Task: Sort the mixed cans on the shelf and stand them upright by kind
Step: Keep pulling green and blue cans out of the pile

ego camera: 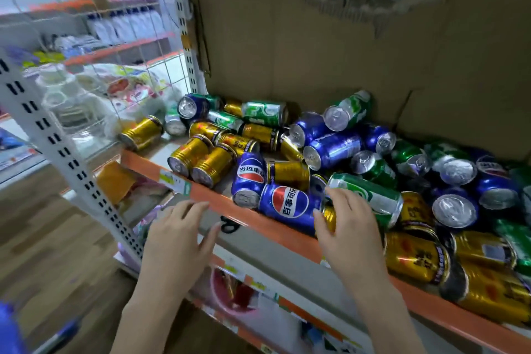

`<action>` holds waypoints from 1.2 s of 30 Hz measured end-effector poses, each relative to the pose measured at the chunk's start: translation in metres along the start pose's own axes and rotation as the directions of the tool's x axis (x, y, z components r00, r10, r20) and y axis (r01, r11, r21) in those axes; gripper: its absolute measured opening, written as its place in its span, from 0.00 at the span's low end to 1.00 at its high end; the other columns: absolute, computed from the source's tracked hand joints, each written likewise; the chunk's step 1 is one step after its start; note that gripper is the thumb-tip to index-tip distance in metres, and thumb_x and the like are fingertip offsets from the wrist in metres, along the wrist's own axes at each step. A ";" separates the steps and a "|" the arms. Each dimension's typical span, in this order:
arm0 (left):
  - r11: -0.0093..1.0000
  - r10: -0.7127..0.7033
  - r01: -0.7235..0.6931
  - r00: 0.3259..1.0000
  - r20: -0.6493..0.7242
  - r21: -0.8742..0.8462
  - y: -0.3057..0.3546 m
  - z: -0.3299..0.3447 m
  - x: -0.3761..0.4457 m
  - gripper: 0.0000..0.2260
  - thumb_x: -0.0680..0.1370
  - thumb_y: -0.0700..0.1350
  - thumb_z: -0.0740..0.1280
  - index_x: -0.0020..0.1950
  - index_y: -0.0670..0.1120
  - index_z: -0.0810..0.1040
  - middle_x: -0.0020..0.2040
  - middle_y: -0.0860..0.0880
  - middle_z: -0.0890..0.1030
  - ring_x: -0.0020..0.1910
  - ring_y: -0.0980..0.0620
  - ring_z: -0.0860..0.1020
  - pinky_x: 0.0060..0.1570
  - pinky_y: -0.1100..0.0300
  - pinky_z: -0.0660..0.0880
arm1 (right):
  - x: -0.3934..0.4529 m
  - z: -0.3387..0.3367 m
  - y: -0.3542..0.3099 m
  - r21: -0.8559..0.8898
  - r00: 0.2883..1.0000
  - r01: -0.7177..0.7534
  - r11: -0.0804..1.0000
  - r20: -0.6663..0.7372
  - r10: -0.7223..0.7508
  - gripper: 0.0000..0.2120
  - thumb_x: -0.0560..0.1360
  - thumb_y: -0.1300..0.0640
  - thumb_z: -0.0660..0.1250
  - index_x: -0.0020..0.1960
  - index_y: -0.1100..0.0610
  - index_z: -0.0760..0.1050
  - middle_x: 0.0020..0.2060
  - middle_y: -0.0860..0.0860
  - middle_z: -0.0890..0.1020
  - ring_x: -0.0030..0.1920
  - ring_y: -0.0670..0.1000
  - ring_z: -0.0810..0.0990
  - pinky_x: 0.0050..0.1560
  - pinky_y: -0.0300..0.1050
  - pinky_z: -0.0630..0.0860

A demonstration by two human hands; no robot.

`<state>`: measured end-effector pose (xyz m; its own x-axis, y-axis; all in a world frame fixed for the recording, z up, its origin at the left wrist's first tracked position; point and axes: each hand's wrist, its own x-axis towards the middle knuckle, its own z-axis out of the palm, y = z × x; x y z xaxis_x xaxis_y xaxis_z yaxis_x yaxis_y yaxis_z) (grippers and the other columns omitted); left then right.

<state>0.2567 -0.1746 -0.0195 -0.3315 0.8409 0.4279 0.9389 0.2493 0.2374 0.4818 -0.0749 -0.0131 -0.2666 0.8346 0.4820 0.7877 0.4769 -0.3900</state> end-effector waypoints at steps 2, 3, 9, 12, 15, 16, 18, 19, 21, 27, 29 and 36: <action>1.000 -0.011 0.011 1.000 0.002 -0.005 -0.013 0.005 0.008 0.16 0.73 0.53 0.68 0.53 0.42 0.81 0.48 0.44 0.81 0.47 0.42 0.80 0.42 0.50 0.77 | 0.013 0.015 -0.008 -0.002 1.000 0.020 1.000 -0.006 -0.020 0.17 0.71 0.58 0.70 0.59 0.61 0.76 0.53 0.55 0.79 0.56 0.56 0.76 0.59 0.52 0.72; 1.000 -0.011 0.011 1.000 0.021 -0.002 -0.020 0.007 0.011 0.18 0.74 0.55 0.64 0.53 0.43 0.81 0.48 0.45 0.81 0.46 0.43 0.80 0.41 0.51 0.77 | 0.018 0.022 -0.012 -0.001 1.000 0.026 1.000 -0.004 -0.026 0.17 0.72 0.57 0.69 0.59 0.61 0.76 0.53 0.55 0.79 0.55 0.56 0.76 0.59 0.51 0.72; 0.997 -0.032 0.041 0.990 0.135 -0.061 -0.069 0.019 0.050 0.18 0.74 0.55 0.63 0.54 0.44 0.80 0.50 0.47 0.80 0.42 0.45 0.80 0.39 0.53 0.77 | 0.051 0.068 -0.045 0.010 1.000 0.007 1.000 0.011 -0.007 0.18 0.71 0.53 0.63 0.57 0.60 0.77 0.52 0.54 0.79 0.54 0.55 0.76 0.56 0.51 0.74; 0.997 0.013 -0.005 0.994 0.105 -0.074 -0.095 0.025 0.091 0.13 0.72 0.54 0.64 0.49 0.48 0.80 0.46 0.49 0.80 0.41 0.45 0.79 0.37 0.53 0.75 | 0.067 0.094 -0.061 -0.043 0.999 -0.039 0.998 -0.009 0.039 0.19 0.71 0.51 0.61 0.56 0.60 0.77 0.50 0.55 0.80 0.51 0.58 0.77 0.56 0.50 0.71; 0.990 0.125 -0.116 0.985 0.119 -0.081 -0.122 0.028 0.137 0.16 0.72 0.55 0.58 0.46 0.47 0.80 0.42 0.49 0.80 0.40 0.45 0.78 0.36 0.53 0.75 | 0.083 0.114 -0.083 -0.086 0.994 -0.105 0.991 -0.042 0.102 0.18 0.71 0.51 0.61 0.55 0.61 0.77 0.49 0.56 0.80 0.50 0.58 0.77 0.56 0.48 0.70; 0.985 0.159 -0.151 0.980 0.116 -0.079 -0.130 0.027 0.152 0.18 0.72 0.55 0.58 0.48 0.46 0.81 0.42 0.47 0.80 0.40 0.43 0.78 0.35 0.52 0.76 | 0.088 0.119 -0.091 -0.091 0.992 -0.122 0.988 -0.042 0.119 0.19 0.71 0.51 0.60 0.55 0.60 0.77 0.50 0.55 0.80 0.51 0.58 0.77 0.56 0.47 0.71; 0.979 0.197 -0.188 0.972 0.126 -0.079 -0.141 0.026 0.179 0.15 0.72 0.52 0.63 0.50 0.43 0.81 0.43 0.45 0.81 0.40 0.42 0.79 0.36 0.49 0.78 | 0.098 0.126 -0.106 -0.113 0.987 -0.157 0.981 -0.034 0.154 0.19 0.71 0.51 0.60 0.57 0.60 0.77 0.51 0.54 0.80 0.54 0.56 0.76 0.58 0.49 0.72; 0.974 0.216 -0.205 0.968 0.127 -0.097 -0.143 0.027 0.191 0.13 0.73 0.50 0.67 0.49 0.43 0.81 0.43 0.46 0.81 0.41 0.42 0.78 0.36 0.49 0.78 | 0.102 0.129 -0.111 -0.128 0.984 -0.175 0.976 -0.031 0.173 0.20 0.71 0.51 0.60 0.58 0.60 0.77 0.52 0.54 0.80 0.55 0.56 0.76 0.58 0.50 0.72; 0.959 0.265 -0.246 0.955 0.133 -0.141 -0.145 0.030 0.209 0.11 0.71 0.48 0.71 0.49 0.42 0.81 0.43 0.46 0.81 0.41 0.42 0.78 0.37 0.49 0.77 | 0.106 0.131 -0.116 -0.161 0.979 -0.202 0.966 -0.017 0.202 0.21 0.72 0.50 0.57 0.59 0.59 0.77 0.53 0.53 0.79 0.56 0.55 0.76 0.60 0.48 0.71; 0.887 0.433 -0.397 0.892 0.128 -0.234 -0.120 0.062 0.231 0.16 0.73 0.52 0.66 0.53 0.43 0.81 0.49 0.43 0.82 0.46 0.41 0.79 0.41 0.49 0.78 | 0.109 0.113 -0.105 -0.253 0.941 -0.339 0.906 -0.068 0.332 0.19 0.73 0.52 0.63 0.60 0.60 0.75 0.55 0.55 0.78 0.58 0.56 0.75 0.60 0.51 0.71; 0.861 0.470 -0.421 0.872 0.132 -0.283 -0.103 0.068 0.233 0.16 0.73 0.52 0.67 0.54 0.43 0.81 0.50 0.44 0.81 0.48 0.41 0.79 0.45 0.48 0.78 | 0.111 0.101 -0.097 -0.283 0.931 -0.366 0.887 -0.102 0.351 0.19 0.73 0.53 0.64 0.61 0.60 0.75 0.55 0.55 0.78 0.57 0.57 0.74 0.60 0.51 0.71; 0.770 0.598 -0.542 0.797 0.086 -0.336 -0.047 0.074 0.250 0.16 0.69 0.50 0.74 0.54 0.45 0.81 0.51 0.46 0.81 0.50 0.43 0.79 0.45 0.49 0.78 | 0.140 0.061 -0.057 -0.370 0.926 -0.370 0.852 -0.216 0.309 0.19 0.72 0.58 0.70 0.61 0.62 0.75 0.55 0.57 0.78 0.58 0.59 0.74 0.58 0.53 0.72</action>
<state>0.1362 0.0595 0.0113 0.3055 0.8602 0.4084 0.8714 -0.4254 0.2441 0.3655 0.0315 0.0289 0.1162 0.8608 0.4956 0.9753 -0.0045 -0.2208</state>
